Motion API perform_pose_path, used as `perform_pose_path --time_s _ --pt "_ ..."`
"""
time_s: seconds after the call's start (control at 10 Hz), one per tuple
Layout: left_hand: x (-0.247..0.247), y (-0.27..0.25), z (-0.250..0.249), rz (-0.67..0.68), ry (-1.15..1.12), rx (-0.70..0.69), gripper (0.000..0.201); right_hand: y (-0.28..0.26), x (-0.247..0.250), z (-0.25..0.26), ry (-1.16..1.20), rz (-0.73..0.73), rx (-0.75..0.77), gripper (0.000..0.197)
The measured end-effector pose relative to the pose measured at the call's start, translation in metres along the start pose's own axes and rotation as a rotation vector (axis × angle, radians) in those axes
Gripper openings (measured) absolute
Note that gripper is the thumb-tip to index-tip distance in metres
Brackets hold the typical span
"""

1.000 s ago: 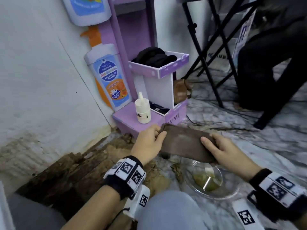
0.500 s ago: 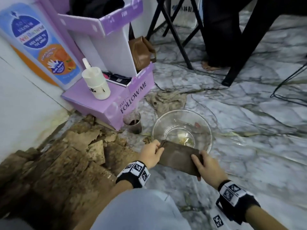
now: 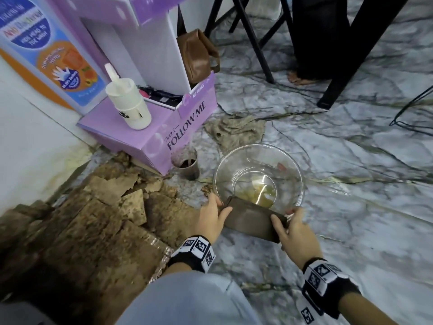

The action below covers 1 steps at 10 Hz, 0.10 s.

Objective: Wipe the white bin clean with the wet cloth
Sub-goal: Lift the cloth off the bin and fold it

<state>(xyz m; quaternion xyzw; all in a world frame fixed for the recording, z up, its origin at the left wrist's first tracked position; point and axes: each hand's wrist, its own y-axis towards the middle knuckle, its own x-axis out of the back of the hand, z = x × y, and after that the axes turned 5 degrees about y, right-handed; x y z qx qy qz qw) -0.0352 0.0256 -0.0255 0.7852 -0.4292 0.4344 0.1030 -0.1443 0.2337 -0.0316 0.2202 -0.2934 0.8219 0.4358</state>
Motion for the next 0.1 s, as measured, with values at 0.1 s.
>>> perform_pose_path --time_s 0.1 --pt "0.0033 -0.0032 0.0041 0.016 -0.013 -0.002 0.029 -0.0008 0.0016 0.0025 0.003 0.007 -0.021 0.042"
